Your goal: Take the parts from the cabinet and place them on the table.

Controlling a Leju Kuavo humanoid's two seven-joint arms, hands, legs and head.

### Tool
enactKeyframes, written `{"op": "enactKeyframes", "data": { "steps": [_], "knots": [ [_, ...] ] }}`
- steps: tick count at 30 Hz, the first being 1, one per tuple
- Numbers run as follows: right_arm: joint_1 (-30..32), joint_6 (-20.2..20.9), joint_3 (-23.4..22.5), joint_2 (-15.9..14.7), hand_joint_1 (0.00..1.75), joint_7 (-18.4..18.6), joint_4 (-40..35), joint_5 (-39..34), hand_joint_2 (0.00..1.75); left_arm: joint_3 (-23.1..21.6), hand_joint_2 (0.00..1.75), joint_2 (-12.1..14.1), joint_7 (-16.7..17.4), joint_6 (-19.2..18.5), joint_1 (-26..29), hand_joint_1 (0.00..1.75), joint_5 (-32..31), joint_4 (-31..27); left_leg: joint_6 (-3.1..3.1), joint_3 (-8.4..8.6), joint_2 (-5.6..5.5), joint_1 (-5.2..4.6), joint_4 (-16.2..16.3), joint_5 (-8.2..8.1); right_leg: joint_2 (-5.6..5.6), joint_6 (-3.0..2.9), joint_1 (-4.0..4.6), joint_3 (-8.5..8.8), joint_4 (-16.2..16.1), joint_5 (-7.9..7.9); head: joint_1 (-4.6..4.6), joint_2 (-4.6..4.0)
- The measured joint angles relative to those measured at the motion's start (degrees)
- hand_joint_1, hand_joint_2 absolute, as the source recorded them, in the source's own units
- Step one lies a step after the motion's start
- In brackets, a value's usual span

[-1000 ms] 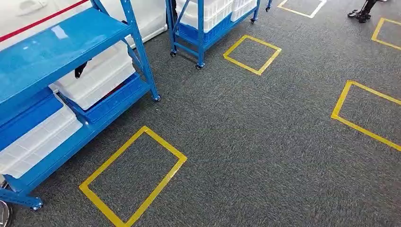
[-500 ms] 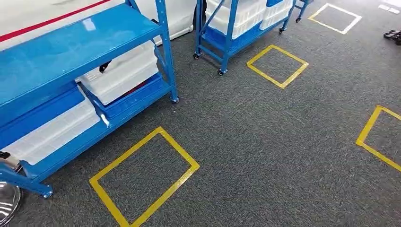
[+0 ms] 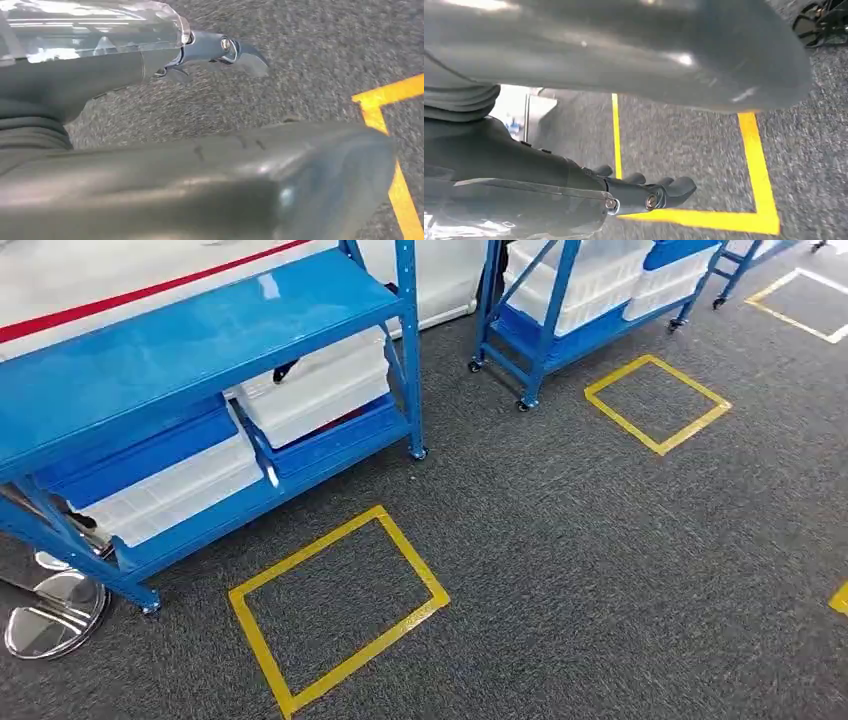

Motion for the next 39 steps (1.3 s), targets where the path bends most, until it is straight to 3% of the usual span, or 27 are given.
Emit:
{"op": "enactKeyframes", "data": {
  "steps": [1,3,4,5,8,9,10,11,12,14,15,16,17,19,20,21,24,26,29,30,31,32,34,35,36,37,39],
  "knots": [
    [0.0,0.1,0.2,0.0,0.00,0.0,0.0,0.2,0.00,0.0,0.00,0.0,0.0,0.0,0.1,0.00,0.0,0.0,-0.01,1.29,0.14,0.00,-2.0,1.46,-0.67,0.05,0.02,0.09,0.0,-0.06,0.00,0.00],
    [-0.2,0.4,0.5,0.0,0.00,0.1,0.0,0.6,0.00,0.0,0.00,0.0,0.0,0.1,0.2,0.00,0.1,0.0,0.34,6.94,1.16,-0.06,-11.8,5.93,-1.93,0.35,0.02,0.45,0.0,-0.30,0.00,0.00],
    [-0.2,0.5,0.7,0.0,0.00,0.1,0.0,0.8,0.00,0.0,0.00,0.0,-0.1,0.1,0.1,0.00,0.1,0.0,0.86,10.03,3.46,-0.31,-16.9,7.19,-2.55,0.53,0.11,0.73,0.1,-0.47,0.00,0.00],
    [-0.1,0.6,0.9,0.0,0.00,0.4,0.0,0.8,0.00,0.0,0.00,0.0,-0.1,0.1,-0.1,0.00,0.0,0.0,1.17,10.33,3.96,-0.88,-18.0,6.55,-3.10,0.99,0.43,0.79,0.2,-0.74,0.00,0.00],
    [-0.7,0.5,1.0,0.0,0.00,0.9,0.0,0.7,0.00,0.0,0.00,-0.1,-0.1,0.0,0.3,0.00,-0.4,0.0,1.87,9.96,2.31,-1.02,-18.1,6.79,-4.28,1.81,0.30,1.29,-0.2,-0.65,0.02,0.00],
    [-0.8,0.5,1.0,0.0,0.00,1.0,0.0,0.7,0.00,0.0,0.00,-0.1,-0.1,-0.1,0.4,0.00,-0.5,0.0,2.47,10.49,1.69,-0.50,-18.9,7.20,-4.43,2.27,0.47,1.66,-0.2,-0.85,0.02,0.00],
    [-0.7,0.3,1.0,0.0,0.00,1.2,0.0,0.4,0.00,0.0,0.00,-0.3,0.0,-0.1,0.5,0.00,-0.5,0.0,2.58,10.93,1.39,-0.24,-19.3,7.59,-1.71,2.70,0.05,1.62,0.5,-1.39,0.06,0.00],
    [-0.6,0.2,1.0,0.0,0.00,1.0,0.0,0.1,0.00,0.0,0.00,-0.3,0.0,-0.2,0.4,0.00,-0.5,0.0,3.00,10.82,0.92,-0.17,-19.4,7.71,0.65,2.75,0.04,0.32,2.8,-3.32,0.04,0.00],
    [-0.4,0.2,1.0,0.1,0.00,0.9,0.0,-0.4,0.00,0.0,0.00,-0.3,0.0,-0.5,0.2,0.00,-0.5,0.0,3.09,10.69,0.63,-0.17,-19.4,7.72,1.51,2.81,-0.09,-1.79,7.0,-5.70,0.04,0.00],
    [-0.2,0.0,0.9,0.1,0.00,0.7,0.0,-1.1,0.00,0.0,0.00,-0.3,-0.2,-1.1,0.2,0.00,-0.5,0.0,3.23,10.62,-0.20,-0.26,-19.4,7.55,1.81,3.00,-0.13,-6.27,15.5,-8.75,0.07,0.00],
    [-0.1,0.0,0.9,0.1,0.00,0.6,0.0,-1.4,0.00,0.0,0.00,-0.3,-0.3,-1.3,0.2,0.00,-0.5,0.0,3.20,10.72,-0.60,-0.25,-19.4,7.38,1.82,3.07,-0.15,-7.59,17.4,-8.51,0.07,0.00],
    [-0.1,-0.1,0.9,0.1,0.00,0.6,0.0,-1.5,0.00,0.0,0.00,-0.4,-0.4,-1.5,0.4,0.00,-0.5,0.0,3.10,10.96,-0.85,-0.21,-19.4,7.22,1.82,3.06,-0.21,-7.44,16.4,-6.89,0.07,0.00],
    [0.0,-0.2,0.9,0.1,0.00,0.4,0.0,-1.6,0.00,0.0,0.00,-0.4,-0.4,-1.6,0.5,0.00,-0.5,0.0,2.87,11.26,-1.08,-0.11,-19.3,7.01,1.82,3.03,-0.30,-5.98,12.7,-4.12,0.07,0.00],
    [0.1,-0.2,0.9,0.1,0.00,0.4,0.0,-1.7,0.00,0.0,0.00,-0.5,-0.5,-1.9,0.6,0.00,-0.7,0.0,2.23,11.88,-1.52,0.08,-18.9,6.34,2.02,3.11,-0.70,-0.98,1.9,1.39,0.07,0.00],
    [0.2,-0.2,0.8,0.2,0.00,0.4,0.0,-1.7,0.00,0.0,0.00,-0.5,-0.5,-2.0,0.6,0.00,-0.9,0.0,1.67,11.65,-1.57,-0.26,-18.7,5.94,2.74,3.02,-0.44,-0.58,1.3,0.06,0.09,0.00],
    [0.1,-0.3,0.8,0.2,0.00,0.4,0.0,-1.8,0.00,-0.1,0.00,-0.5,-0.5,-1.9,0.5,0.00,-0.9,0.0,1.36,11.60,-1.75,-0.29,-18.5,5.54,2.70,2.31,-0.38,-0.53,0.8,0.17,0.00,0.00],
    [0.1,-0.3,0.6,0.3,0.00,0.3,0.0,-1.9,0.00,-0.1,0.00,-0.5,-0.6,-1.9,0.4,0.00,-0.9,0.0,0.52,12.05,-1.77,-0.11,-18.9,5.20,2.47,1.07,-0.07,-0.27,0.8,-0.35,-0.02,0.00],
    [0.2,-0.2,0.6,0.5,0.00,0.3,0.0,-1.9,0.00,-0.1,0.00,-0.5,-0.6,-1.9,0.5,0.00,-0.9,0.0,0.09,11.60,-0.65,-0.07,-16.5,4.14,2.09,0.22,-0.27,0.45,0.5,-0.65,-0.02,0.00],
    [0.3,0.0,0.5,0.5,0.00,0.3,0.0,-1.9,0.00,-0.1,0.00,-0.5,-0.6,-2.0,0.4,0.00,-1.0,0.0,-0.27,4.20,0.21,-0.02,-3.5,-1.21,1.55,-0.44,0.14,1.30,0.5,-1.57,-0.02,0.00],
    [0.3,0.0,0.5,0.5,0.00,0.3,0.0,-1.9,0.00,-0.1,0.00,-0.5,-0.6,-2.0,0.6,0.00,-1.0,0.0,-0.20,1.63,0.21,-0.06,0.1,-1.50,1.54,-0.51,0.32,1.70,0.5,-2.02,-0.02,0.00],
    [0.3,0.0,0.4,0.5,0.00,0.3,0.0,-1.9,0.00,-0.1,0.00,-0.5,-0.6,-2.0,0.7,0.00,-1.0,0.0,-0.02,-0.01,0.20,-0.07,1.6,-1.06,1.54,-0.54,0.51,2.27,0.5,-2.53,-0.02,0.00],
    [0.2,0.1,0.4,0.5,0.00,0.3,0.0,-1.9,0.00,-0.1,0.00,-0.5,-0.6,-2.0,0.8,0.00,-1.0,0.0,0.27,-0.25,0.21,-0.16,0.8,0.26,1.18,-0.62,0.66,2.76,0.5,-2.92,-0.02,0.00],
    [0.5,0.2,0.4,0.5,0.00,0.3,0.0,-0.8,0.00,-0.1,0.00,-0.5,-0.6,-2.0,0.9,0.00,-1.0,0.1,1.83,2.34,0.50,-0.76,-7.7,7.00,0.49,-0.71,1.24,4.60,0.5,-4.26,-0.02,0.00],
    [0.6,0.1,0.4,0.5,0.00,0.4,0.0,0.0,0.00,-0.1,0.00,-0.5,-0.6,-2.0,0.9,0.00,-1.0,0.1,3.04,4.43,1.68,-1.40,-13.7,10.47,-0.12,-0.70,1.54,5.69,0.4,-5.11,-0.02,0.00],
    [0.8,0.0,0.5,0.6,0.00,0.6,0.0,0.7,0.00,-0.1,0.00,-0.5,-0.6,-2.0,0.8,0.00,-1.0,0.1,3.93,5.31,3.74,-1.84,-14.6,9.21,-0.83,-0.60,1.56,6.59,-0.4,-5.62,0.02,0.00],
    [0.7,0.0,0.5,0.7,0.00,0.6,0.1,1.0,0.00,-0.1,0.00,-0.5,-0.6,-2.0,0.8,0.00,-1.0,0.1,4.12,6.16,4.10,-2.53,-15.6,9.01,-1.38,0.01,1.80,7.12,-0.6,-6.11,0.00,0.00],
    [0.5,-0.1,0.6,0.6,0.00,0.7,0.1,1.1,0.00,-0.2,0.00,-0.6,-0.7,-2.0,0.6,0.00,-1.1,0.1,4.29,6.59,2.94,-2.52,-16.4,8.44,-2.59,0.59,1.52,8.58,-1.3,-6.25,0.02,0.00]
  ]
}}
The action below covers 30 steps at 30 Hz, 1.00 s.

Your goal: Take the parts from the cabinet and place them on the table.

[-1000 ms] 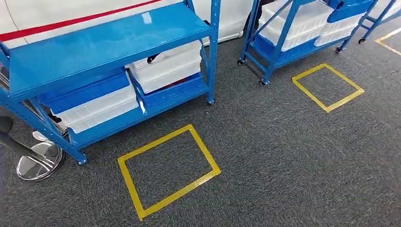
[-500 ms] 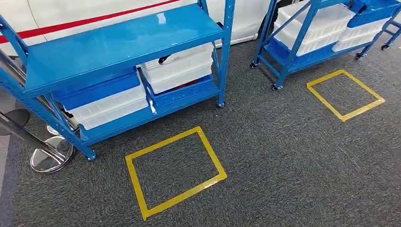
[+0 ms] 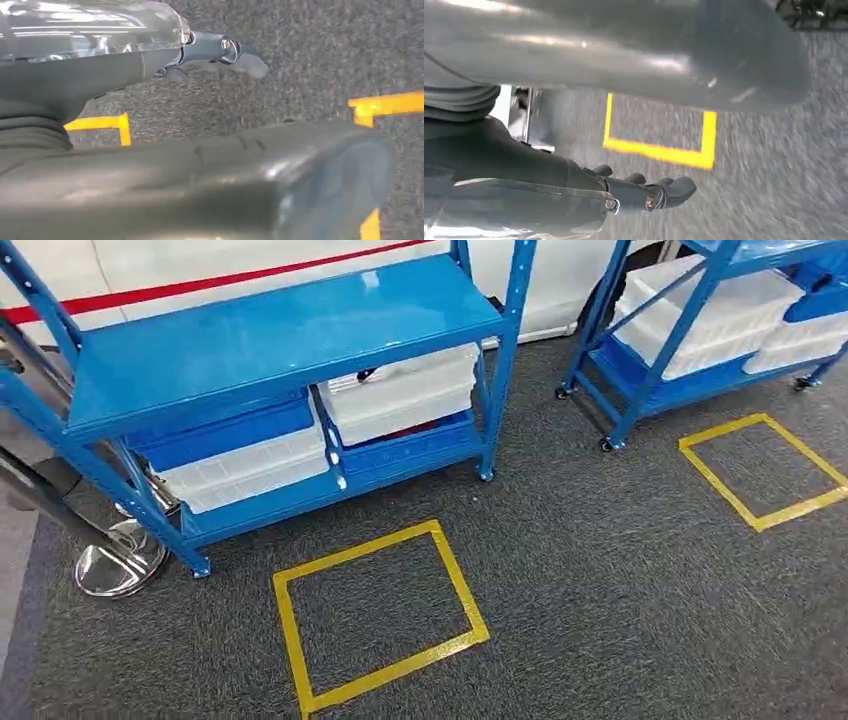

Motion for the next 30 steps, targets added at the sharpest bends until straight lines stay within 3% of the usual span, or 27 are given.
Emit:
{"op": "enactKeyframes", "data": {
  "steps": [1,2,3,4,5,6,7,8,9,10,11,12,13,14,15,17,18,19,21,22,23,24,25,26,27,28,30],
  "knots": [
    [-0.3,0.0,0.0,0.0,0.00,0.0,0.0,0.0,0.00,0.0,0.00,0.0,0.0,0.0,0.2,0.00,0.0,0.0,0.25,0.50,-0.72,0.06,-0.6,-0.29,-0.18,0.50,-0.16,0.12,0.5,0.83,-0.02,0.00],
    [-0.7,0.0,0.1,0.0,0.00,0.0,0.0,0.0,0.00,0.0,0.00,0.0,0.0,0.0,0.2,0.00,0.0,0.0,0.37,2.08,-1.63,0.58,-1.6,-0.34,-0.18,1.01,-0.02,-0.27,1.8,1.30,-0.02,0.00],
    [-0.6,0.0,0.1,0.0,0.00,0.0,0.0,-0.1,0.00,0.0,0.00,0.0,-0.1,0.0,0.4,0.00,0.0,0.0,0.36,3.19,-1.88,0.70,-2.5,-0.46,1.99,1.35,-0.35,-1.45,5.0,1.88,0.07,-0.02],
    [-0.6,-0.1,0.1,0.0,0.00,-0.1,0.0,-0.5,0.00,0.0,0.00,0.0,-0.1,0.0,0.3,0.00,0.0,0.0,0.52,3.78,-2.30,0.86,-2.9,-0.64,3.51,1.59,-0.55,-3.66,8.3,1.62,0.06,0.00],
    [-0.6,-0.1,0.1,0.1,0.00,-0.1,0.0,-0.8,0.00,0.0,0.00,0.0,-0.1,0.0,0.2,0.00,0.0,0.0,0.58,4.23,-2.88,0.98,-3.1,-0.99,4.18,1.70,-0.86,-6.79,12.3,0.19,0.04,0.00],
    [-0.6,-0.1,0.1,0.1,0.00,-0.1,0.0,-1.0,0.00,0.0,0.00,0.0,-0.1,-0.1,0.1,0.00,0.0,0.0,0.52,4.74,-3.59,1.10,-3.1,-1.49,4.34,2.10,-1.20,-9.92,15.8,-2.29,0.04,0.00],
    [-0.5,-0.1,0.1,0.0,0.00,-0.1,0.0,-1.2,0.00,0.0,0.00,0.0,-0.1,-0.2,0.1,0.00,0.0,0.0,0.45,5.34,-4.26,1.23,-3.1,-2.01,4.35,2.33,-1.44,-12.21,17.6,-4.39,0.04,0.00],
    [-0.3,-0.1,0.1,0.0,0.00,-0.1,0.0,-1.3,0.00,0.0,0.00,0.0,-0.2,-0.2,0.1,0.00,0.0,0.0,0.35,6.11,-4.52,1.38,-3.1,-2.60,4.35,2.79,-1.62,-13.74,17.9,-5.21,0.04,0.00],
    [-0.3,-0.1,0.1,0.0,0.00,-0.1,0.0,-1.5,0.00,0.0,0.00,-0.1,-0.1,-0.2,0.3,0.00,0.0,0.0,0.05,7.25,-5.05,1.64,-3.1,-3.41,4.35,3.02,-1.79,-14.54,16.3,-4.62,0.04,0.00],
    [-0.2,-0.1,0.1,-0.1,0.00,-0.1,0.0,-1.6,0.00,0.0,0.00,-0.1,-0.1,-0.2,0.6,0.00,0.0,0.0,-0.35,8.38,-5.25,1.89,-3.0,-4.21,4.35,3.34,-1.94,-14.45,13.4,-2.48,0.04,0.00],
    [-0.2,-0.1,0.1,-0.1,0.00,-0.1,0.0,-1.7,0.00,0.0,0.00,-0.1,-0.1,-0.2,0.8,0.00,0.0,0.0,-0.74,9.55,-5.36,2.13,-3.0,-5.11,4.36,3.53,-2.15,-14.11,9.3,1.38,0.04,0.00],
    [0.0,-0.1,0.1,-0.1,0.00,-0.1,0.0,-1.7,0.00,0.0,0.00,-0.1,-0.1,-0.2,1.0,0.00,0.0,0.0,-1.18,9.87,-5.68,2.19,-3.0,-5.85,5.09,3.86,-2.52,-14.01,5.8,6.36,0.07,0.00],
    [0.4,-0.1,0.0,0.0,0.00,0.0,0.1,-1.5,0.00,0.0,0.00,-0.1,0.0,-0.1,0.7,0.00,-0.1,0.2,-1.71,10.36,-6.09,2.01,-2.1,-6.76,6.68,4.02,-2.79,-14.66,2.9,10.63,-0.02,-0.02],
    [0.4,-0.3,0.0,0.0,0.00,0.2,0.1,-0.9,0.00,0.0,0.00,-0.1,0.1,0.0,0.4,0.00,-0.2,0.2,-2.10,10.32,-6.37,2.02,-2.6,-7.45,6.57,2.90,-2.51,-14.48,3.7,9.37,0.00,-0.02],
    [0.2,-0.3,0.1,0.0,0.00,0.4,0.1,-0.5,0.00,0.0,0.00,-0.1,0.2,0.0,0.1,0.00,-0.2,0.2,-2.44,10.79,-6.62,2.06,-3.2,-7.90,6.12,2.51,-2.36,-14.15,3.8,9.75,-0.24,0.00],
    [0.2,-0.3,0.1,0.0,0.00,0.4,0.1,-0.7,0.00,0.0,0.00,-0.1,0.3,0.2,0.0,0.00,-0.3,0.2,-2.99,11.29,-6.75,2.16,-1.9,-6.89,5.36,1.19,-2.43,-12.86,3.1,8.98,-0.17,0.00],
    [0.3,-0.3,0.1,0.1,0.00,0.3,0.1,-1.0,0.00,0.0,0.00,-0.1,0.4,0.2,0.0,0.00,-0.4,0.2,-3.24,10.55,-5.69,2.28,0.3,-6.44,5.19,0.80,-2.42,-12.02,2.7,8.58,-0.26,0.00],
    [0.3,-0.3,0.0,0.0,0.00,0.3,0.1,-1.3,0.00,-0.1,0.00,-0.1,0.4,0.2,-0.1,0.00,-0.5,0.2,-3.53,8.43,-4.22,2.21,4.2,-6.24,4.88,0.40,-2.40,-11.12,2.4,8.07,-0.33,0.00],
    [0.2,-0.4,-0.2,0.0,0.00,0.3,0.1,-1.6,0.00,-0.1,0.00,-0.2,0.4,0.1,-0.2,0.00,-0.7,0.3,-4.12,2.82,-3.21,2.46,11.8,-9.26,4.56,-0.02,-2.13,-9.92,2.2,7.01,-0.37,0.00],
    [0.2,-0.4,-0.3,0.0,0.00,0.3,0.1,-1.7,0.00,-0.2,0.00,-0.2,0.4,0.1,-0.1,0.00,-0.7,0.3,-4.16,0.28,-3.06,2.47,14.5,-11.65,4.43,-0.13,-2.01,-9.20,2.2,6.31,-0.37,0.00],
    [0.2,-0.4,-0.3,0.0,0.00,0.3,0.1,-1.7,0.00,-0.2,0.00,-0.2,0.4,0.1,0.0,0.00,-0.8,0.3,-4.10,-1.36,-3.00,2.46,15.4,-12.97,4.41,-0.15,-1.92,-8.38,2.2,5.64,-0.35,0.00],
    [0.2,-0.4,-0.3,0.0,0.00,0.3,0.1,-1.7,0.00,-0.2,0.00,-0.2,0.4,0.1,0.1,0.00,-0.8,0.3,-3.96,-2.22,-2.97,2.45,14.5,-12.88,4.36,-0.16,-1.78,-7.38,2.2,4.88,-0.37,0.00],
    [0.2,-0.4,-0.4,0.0,0.00,0.3,0.1,-1.8,0.00,-0.2,0.00,-0.2,0.4,0.1,0.1,0.00,-0.8,0.3,-3.63,-2.20,-2.92,2.39,11.7,-11.37,4.31,-0.17,-1.64,-6.19,2.2,4.04,-0.37,0.00],
    [0.2,-0.4,-0.5,0.0,0.00,0.3,0.1,-1.9,0.00,-0.2,0.00,-0.2,0.4,0.1,0.2,0.00,-0.8,0.3,-3.00,-1.77,-2.91,2.18,8.0,-8.42,4.22,-0.17,-1.42,-5.12,2.2,3.27,-0.35,0.00],
    [0.3,-0.5,-0.6,0.0,0.00,0.3,0.1,-2.0,0.00,-0.2,0.00,-0.2,0.4,0.0,0.3,0.00,-0.9,0.3,-1.89,-1.37,-2.63,1.75,3.8,-3.77,4.00,-0.17,-1.20,-4.18,2.1,2.48,-0.37,0.00],
    [0.8,-0.5,-0.7,0.2,0.00,0.3,0.2,-2.2,0.00,-0.3,0.00,-0.1,0.4,0.0,0.5,0.00,-1.0,0.3,-0.64,-1.65,-2.35,1.06,0.9,2.31,3.87,-0.15,-1.39,-3.71,2.1,1.81,-0.33,-0.02],
    [0.0,-0.7,-0.9,0.3,0.00,0.3,0.2,-2.3,0.00,-0.3,0.00,-0.1,0.4,-0.1,0.6,0.00,-1.1,0.3,-0.39,-1.35,-2.49,0.50,0.4,0.81,4.18,0.74,-1.50,-3.01,1.7,1.09,-0.42,-0.02]
  ]
}}
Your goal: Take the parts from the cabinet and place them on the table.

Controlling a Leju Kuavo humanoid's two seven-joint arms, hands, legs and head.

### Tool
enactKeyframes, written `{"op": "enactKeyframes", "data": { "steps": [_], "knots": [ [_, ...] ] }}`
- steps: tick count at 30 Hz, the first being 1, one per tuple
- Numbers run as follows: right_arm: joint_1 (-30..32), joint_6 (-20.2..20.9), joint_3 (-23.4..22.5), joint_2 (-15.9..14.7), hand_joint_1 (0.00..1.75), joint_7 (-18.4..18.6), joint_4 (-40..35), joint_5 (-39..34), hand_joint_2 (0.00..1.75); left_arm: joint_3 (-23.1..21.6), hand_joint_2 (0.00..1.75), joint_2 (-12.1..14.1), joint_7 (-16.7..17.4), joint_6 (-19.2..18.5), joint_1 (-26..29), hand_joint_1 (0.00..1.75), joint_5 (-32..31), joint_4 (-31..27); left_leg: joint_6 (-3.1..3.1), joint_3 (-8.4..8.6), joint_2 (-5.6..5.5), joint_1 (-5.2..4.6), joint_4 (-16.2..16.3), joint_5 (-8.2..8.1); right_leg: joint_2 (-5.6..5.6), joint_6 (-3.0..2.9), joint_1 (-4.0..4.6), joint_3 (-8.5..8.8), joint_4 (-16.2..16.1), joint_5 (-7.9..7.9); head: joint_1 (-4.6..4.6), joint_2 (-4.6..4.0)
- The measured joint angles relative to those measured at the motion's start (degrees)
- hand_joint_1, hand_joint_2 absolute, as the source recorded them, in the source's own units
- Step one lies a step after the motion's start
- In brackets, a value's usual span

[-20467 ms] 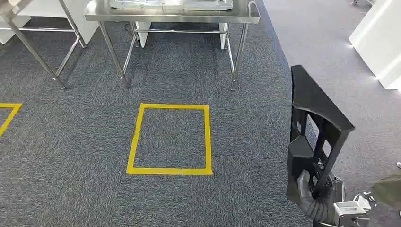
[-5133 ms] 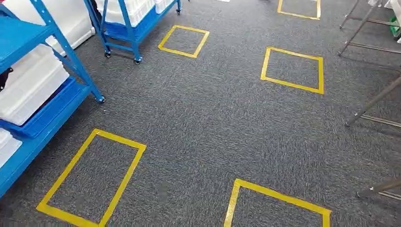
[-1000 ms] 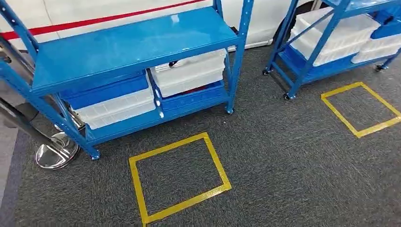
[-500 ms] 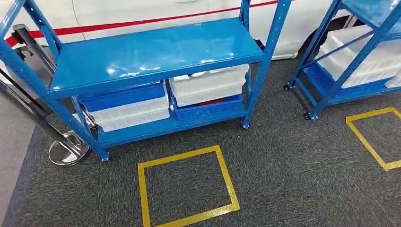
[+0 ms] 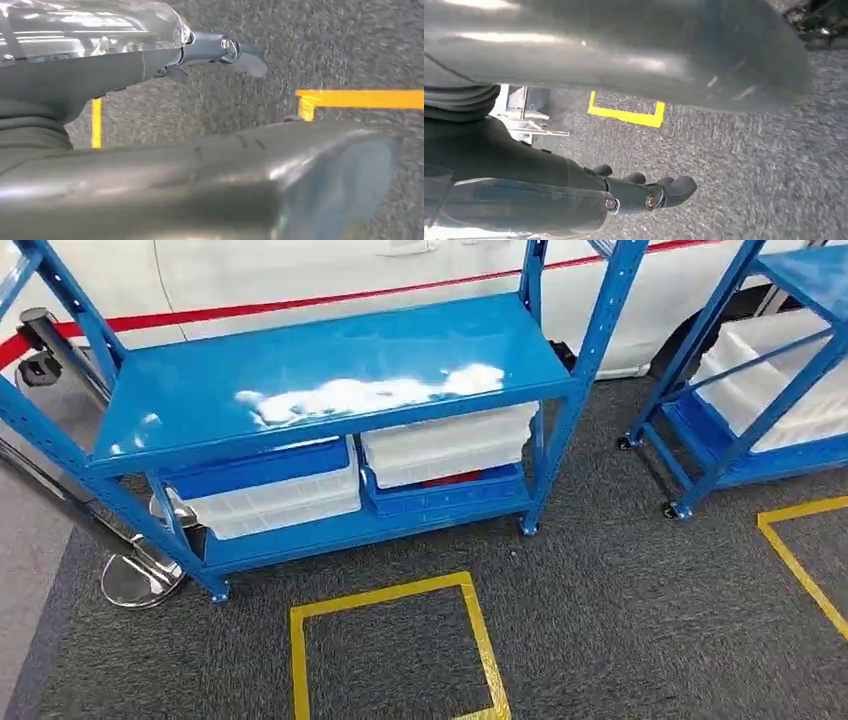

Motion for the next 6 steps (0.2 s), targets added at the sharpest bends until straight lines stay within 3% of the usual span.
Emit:
{"op": "enactKeyframes", "data": {
  "steps": [1,2,3,4,5,6],
  "knots": [
    [0.1,0.0,-0.1,0.0,0.00,0.0,0.0,0.0,0.00,0.0,0.00,0.0,0.0,0.0,-0.2,0.00,0.0,0.0,0.30,0.41,0.03,-0.04,-0.4,-0.01,-0.04,0.29,-0.03,1.06,-0.1,0.33,-0.07,0.02],
    [0.1,0.0,-0.1,0.0,0.00,0.0,-0.1,0.0,0.00,0.0,0.00,0.0,0.0,0.0,-0.2,0.00,0.1,0.0,0.50,1.42,-0.13,-0.09,-1.2,-0.45,-0.18,0.95,-0.02,1.07,0.3,1.27,-0.06,0.02],
    [-0.1,0.0,-0.2,0.0,0.00,-0.1,-0.1,0.0,0.00,0.0,0.00,0.0,0.0,0.0,-0.3,0.00,0.1,0.0,0.74,3.53,-0.52,0.52,-2.9,-0.32,-0.18,1.41,-0.12,0.47,2.5,1.82,-0.07,0.02],
    [-0.1,0.1,-0.3,-0.2,0.00,-0.1,-0.1,0.0,0.00,0.0,0.00,-0.1,0.1,0.0,-0.4,0.00,0.1,0.0,0.76,4.46,-0.56,0.54,-3.4,-0.50,0.07,1.70,-0.21,-0.57,4.9,2.22,-0.06,0.00],
    [-0.3,0.1,-0.3,-0.2,0.00,-0.1,-0.1,0.0,0.00,0.0,0.00,-0.1,0.1,0.0,-0.4,0.00,0.2,0.0,1.12,5.11,-0.62,0.58,-3.7,-0.83,0.22,1.52,-0.20,-3.03,8.4,0.91,0.02,0.02],
    [-0.4,0.2,-0.3,-0.2,0.00,-0.1,-0.1,0.0,0.00,0.0,0.00,-0.1,0.2,0.0,-0.5,0.00,0.2,0.0,1.03,5.57,-0.67,0.59,-3.7,-1.29,0.29,1.59,-0.25,-5.84,11.9,-1.17,0.00,0.02]
  ]
}}
